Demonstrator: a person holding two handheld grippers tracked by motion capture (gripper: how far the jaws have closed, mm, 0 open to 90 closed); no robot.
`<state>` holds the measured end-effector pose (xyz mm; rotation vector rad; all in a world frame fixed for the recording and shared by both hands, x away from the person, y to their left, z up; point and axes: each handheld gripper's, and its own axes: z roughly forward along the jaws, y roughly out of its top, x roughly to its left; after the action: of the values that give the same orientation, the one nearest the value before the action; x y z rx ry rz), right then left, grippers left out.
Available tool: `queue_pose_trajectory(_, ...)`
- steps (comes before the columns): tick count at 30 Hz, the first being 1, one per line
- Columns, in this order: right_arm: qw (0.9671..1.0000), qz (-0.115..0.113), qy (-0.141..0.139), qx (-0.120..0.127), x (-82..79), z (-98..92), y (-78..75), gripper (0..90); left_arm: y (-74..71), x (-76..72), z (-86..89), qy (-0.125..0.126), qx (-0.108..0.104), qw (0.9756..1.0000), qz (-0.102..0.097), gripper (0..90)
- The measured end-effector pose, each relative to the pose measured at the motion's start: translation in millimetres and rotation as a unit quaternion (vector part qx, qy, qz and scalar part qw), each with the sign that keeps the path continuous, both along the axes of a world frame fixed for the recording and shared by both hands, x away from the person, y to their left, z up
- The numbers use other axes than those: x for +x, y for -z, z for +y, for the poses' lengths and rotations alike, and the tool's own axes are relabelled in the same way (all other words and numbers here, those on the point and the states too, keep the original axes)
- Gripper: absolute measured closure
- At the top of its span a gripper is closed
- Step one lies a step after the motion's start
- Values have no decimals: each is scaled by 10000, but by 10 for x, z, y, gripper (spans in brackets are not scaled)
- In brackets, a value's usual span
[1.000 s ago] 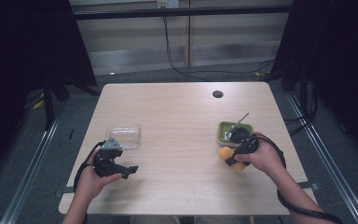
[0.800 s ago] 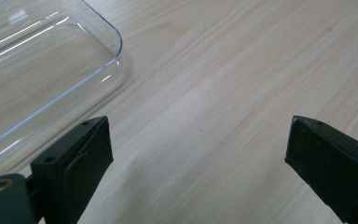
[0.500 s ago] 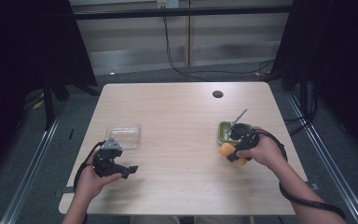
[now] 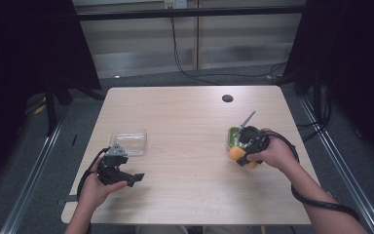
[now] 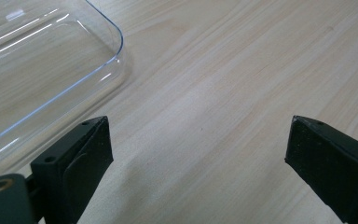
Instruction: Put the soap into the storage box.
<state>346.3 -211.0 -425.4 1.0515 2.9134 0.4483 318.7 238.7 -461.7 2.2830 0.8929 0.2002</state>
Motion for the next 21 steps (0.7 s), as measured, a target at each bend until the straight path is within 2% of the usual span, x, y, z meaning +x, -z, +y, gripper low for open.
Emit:
queue_pose_trajectory(7, 10000, 0, -50, -32, 41, -20, -20, 505, 12, 4, -4, -4, -12, 10000, -39, 68)
queue_pose_trajectory(10, 9998, -102, -166, -36, 67, -41, -31, 505, 14, 3, -6, -2, -21, 10000, -29, 68)
queue_pose_trajectory(21, 9997, -133, -170, -87, 136, -106, -42, 505, 30, 3, -23, 30, 13, 10000, 30, 68)
